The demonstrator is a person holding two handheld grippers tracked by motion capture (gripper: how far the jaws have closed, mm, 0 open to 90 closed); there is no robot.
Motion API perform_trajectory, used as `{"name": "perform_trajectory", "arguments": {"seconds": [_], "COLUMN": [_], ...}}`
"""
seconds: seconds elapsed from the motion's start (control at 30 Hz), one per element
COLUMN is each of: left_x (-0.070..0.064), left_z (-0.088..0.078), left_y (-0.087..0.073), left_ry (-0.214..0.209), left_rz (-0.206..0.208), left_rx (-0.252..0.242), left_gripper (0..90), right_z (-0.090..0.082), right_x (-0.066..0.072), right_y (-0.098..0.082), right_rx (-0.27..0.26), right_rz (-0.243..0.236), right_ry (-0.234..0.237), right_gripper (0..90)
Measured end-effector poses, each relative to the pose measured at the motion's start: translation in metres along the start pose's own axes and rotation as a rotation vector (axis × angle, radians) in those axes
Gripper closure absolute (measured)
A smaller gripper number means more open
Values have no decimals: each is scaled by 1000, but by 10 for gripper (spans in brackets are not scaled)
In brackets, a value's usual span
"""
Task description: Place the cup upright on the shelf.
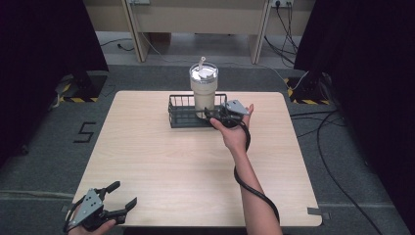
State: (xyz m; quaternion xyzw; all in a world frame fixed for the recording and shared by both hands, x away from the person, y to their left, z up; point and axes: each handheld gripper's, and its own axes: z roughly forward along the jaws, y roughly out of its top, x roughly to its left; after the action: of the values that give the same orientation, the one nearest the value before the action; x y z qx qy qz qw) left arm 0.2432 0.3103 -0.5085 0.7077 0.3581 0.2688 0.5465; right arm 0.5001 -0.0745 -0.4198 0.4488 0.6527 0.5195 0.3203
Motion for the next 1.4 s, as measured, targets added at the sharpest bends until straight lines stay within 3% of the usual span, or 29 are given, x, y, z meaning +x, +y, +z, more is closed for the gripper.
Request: {"name": "perform_trajectory", "arguments": {"seconds": [0.33,0.47,0.7,0.97,1.4], "left_x": [-1,-1,0,0,0], "left_z": [1,1,1,0,1], "left_y": [0,-1,-1,-1,-1], "left_ry": [0,2,8,13,12], "left_rz": [5,5,5,0,7], "left_rx": [7,10,12,7,17], "left_gripper": [146,146,146,146,146], "right_z": [-34,-50,-73,-92,-135], "right_x": [-12,-19,-25,-25,-23], "right_y": [-15,-20,-25,-31,-63], "right_rx": [19,-8,-40,-32,4], "right_rz": [-4,21,48,17,-10], "right_ry": [0,-23,-13,-3,17], "right_gripper": [103,155,156,156,157]}}
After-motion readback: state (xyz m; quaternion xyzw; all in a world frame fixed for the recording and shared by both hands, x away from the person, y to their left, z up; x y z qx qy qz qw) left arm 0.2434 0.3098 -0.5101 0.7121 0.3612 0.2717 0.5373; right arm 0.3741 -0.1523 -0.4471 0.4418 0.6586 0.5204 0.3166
